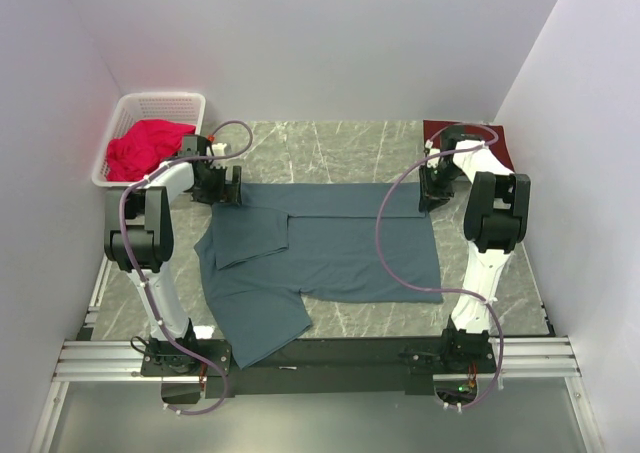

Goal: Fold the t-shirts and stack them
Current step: Fold the tshirt

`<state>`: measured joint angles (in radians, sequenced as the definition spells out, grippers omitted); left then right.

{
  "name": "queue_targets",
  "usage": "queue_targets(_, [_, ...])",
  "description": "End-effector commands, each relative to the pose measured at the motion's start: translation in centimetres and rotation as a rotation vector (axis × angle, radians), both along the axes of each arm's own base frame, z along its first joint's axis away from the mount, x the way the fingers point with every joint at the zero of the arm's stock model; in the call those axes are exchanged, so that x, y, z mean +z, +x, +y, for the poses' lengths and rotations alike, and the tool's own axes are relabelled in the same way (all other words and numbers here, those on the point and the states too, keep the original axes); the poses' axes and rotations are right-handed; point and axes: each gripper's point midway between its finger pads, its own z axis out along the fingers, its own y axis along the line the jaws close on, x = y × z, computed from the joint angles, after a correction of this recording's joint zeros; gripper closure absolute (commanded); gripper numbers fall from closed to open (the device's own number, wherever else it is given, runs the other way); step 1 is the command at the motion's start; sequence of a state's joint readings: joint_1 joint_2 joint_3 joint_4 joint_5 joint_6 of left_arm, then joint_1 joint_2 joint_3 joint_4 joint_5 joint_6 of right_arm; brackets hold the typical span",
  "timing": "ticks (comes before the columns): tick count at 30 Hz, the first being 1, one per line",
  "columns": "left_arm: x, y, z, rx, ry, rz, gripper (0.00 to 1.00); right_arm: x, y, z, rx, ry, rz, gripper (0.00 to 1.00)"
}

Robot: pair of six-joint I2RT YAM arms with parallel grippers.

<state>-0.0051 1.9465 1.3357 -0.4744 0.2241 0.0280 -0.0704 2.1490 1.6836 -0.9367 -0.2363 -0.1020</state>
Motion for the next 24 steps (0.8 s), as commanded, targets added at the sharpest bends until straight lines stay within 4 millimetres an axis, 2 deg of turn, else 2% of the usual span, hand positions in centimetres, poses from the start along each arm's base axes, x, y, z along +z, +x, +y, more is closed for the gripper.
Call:
queue_targets(1, [0.9,0.9,1.5,0.056,0.004,-0.033,0.01,0.2,-0.7,-0.3,-0.003,0.006,0.012,0.64])
queue_targets(6, [1.0,0.7,1.5,0.055,0.000,-0.033,0.01,-0.6,-0.9,0.1,-0.008,0.029,0.035,0.68])
queue_targets(8, [1.0,0.8,1.7,0.058,0.003,-0.035,0.01,-0.8,-0.8,0.1,-0.010,0.027,0.034,0.74])
queue_targets(12, [0.8,1.0,2.0,0.068,0.012,-0.033,0.01,-0.5,-0.4,-0.1,-0.013,0.022,0.019,0.94])
queue_targets(14, [0.6,1.1,2.6,0.082,0.029,-0.031,0.01,-0.4,-0.3,-0.3,-0.012,0.012,0.016,1.00])
queue_targets(24, [0.3,1.3,3.4,0.102,0.052,-0.029,0.01,0.0,0.4,-1.6,-0.019,-0.047,-0.025,1.00])
